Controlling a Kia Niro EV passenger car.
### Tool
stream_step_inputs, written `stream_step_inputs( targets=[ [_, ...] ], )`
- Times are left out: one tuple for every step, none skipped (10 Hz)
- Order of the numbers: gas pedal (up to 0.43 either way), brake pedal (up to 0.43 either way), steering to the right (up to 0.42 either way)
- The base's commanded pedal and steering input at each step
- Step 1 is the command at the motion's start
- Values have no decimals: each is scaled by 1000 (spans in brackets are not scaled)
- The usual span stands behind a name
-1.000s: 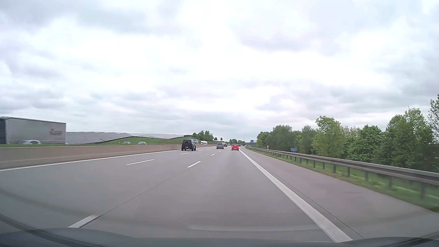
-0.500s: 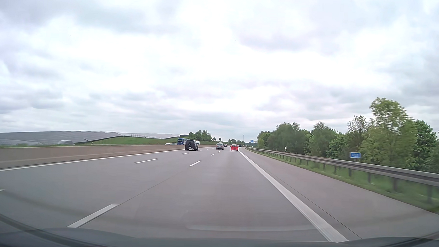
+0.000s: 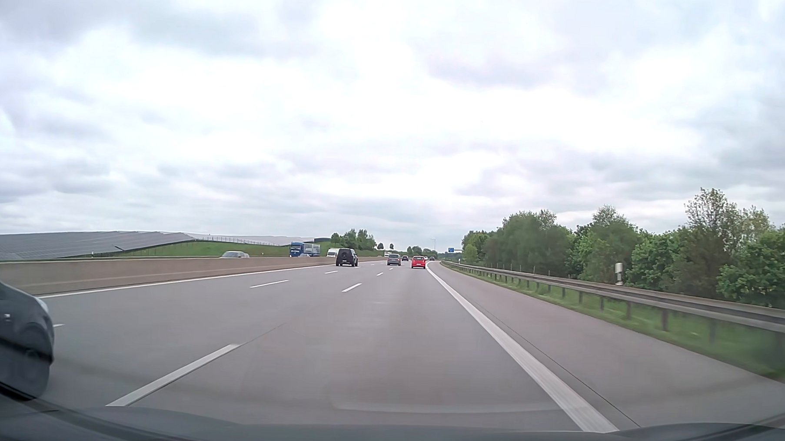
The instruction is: Follow the waypoints while adhering to traffic rules and regulations
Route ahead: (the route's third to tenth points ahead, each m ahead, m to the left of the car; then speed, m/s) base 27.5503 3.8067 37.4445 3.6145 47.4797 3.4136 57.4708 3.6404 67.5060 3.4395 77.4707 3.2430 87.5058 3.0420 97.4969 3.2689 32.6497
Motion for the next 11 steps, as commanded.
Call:
stream_step_inputs(
  targets=[
    [197, 0, -1],
    [197, 0, -1],
    [197, 0, -1],
    [197, 0, -1],
    [197, 0, -1],
    [197, 0, -1],
    [197, 0, -1],
    [197, 0, -1],
    [197, 0, -1],
    [197, 0, -1],
    [189, 0, -1]
  ],
)
